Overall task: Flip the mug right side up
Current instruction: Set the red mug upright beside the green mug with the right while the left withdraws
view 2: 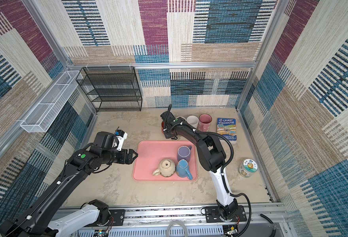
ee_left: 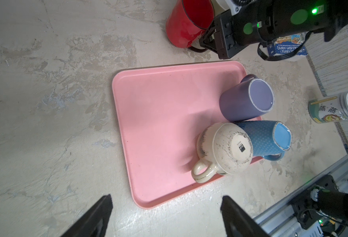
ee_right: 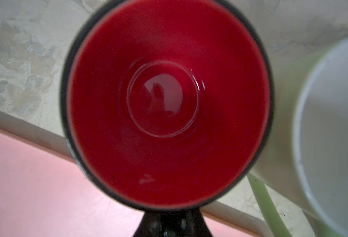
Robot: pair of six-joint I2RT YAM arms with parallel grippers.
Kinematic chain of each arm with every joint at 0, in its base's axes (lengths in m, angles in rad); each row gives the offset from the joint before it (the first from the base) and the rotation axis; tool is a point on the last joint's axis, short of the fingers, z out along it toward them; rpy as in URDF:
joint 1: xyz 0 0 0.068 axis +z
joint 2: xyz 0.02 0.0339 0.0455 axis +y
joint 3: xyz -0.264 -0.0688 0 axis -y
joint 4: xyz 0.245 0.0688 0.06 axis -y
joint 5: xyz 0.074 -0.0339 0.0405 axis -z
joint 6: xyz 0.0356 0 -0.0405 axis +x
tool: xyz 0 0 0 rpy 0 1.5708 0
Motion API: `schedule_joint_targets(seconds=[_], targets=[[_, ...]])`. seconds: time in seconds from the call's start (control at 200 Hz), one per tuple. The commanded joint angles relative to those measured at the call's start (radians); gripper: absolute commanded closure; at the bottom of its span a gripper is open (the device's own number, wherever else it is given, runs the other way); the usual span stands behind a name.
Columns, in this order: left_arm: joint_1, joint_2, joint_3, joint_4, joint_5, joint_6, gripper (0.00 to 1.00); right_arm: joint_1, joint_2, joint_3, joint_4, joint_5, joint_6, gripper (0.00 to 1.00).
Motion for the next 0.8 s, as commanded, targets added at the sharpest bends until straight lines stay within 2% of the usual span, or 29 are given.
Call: schedule_joint_targets(seconds=[0.0,0.791], targets=[[0.001,0.004,-0.003,-0.003,0.006,0.018,0.12,-0.001,0.007,0.014,0.035,0.039,-0.001,0.99],[0.011,0.008,-0.003,-0.002,0.013,0.02,0.12,-0.003,-0.027,0.02,0.031,0.012,-0.004,0.55]])
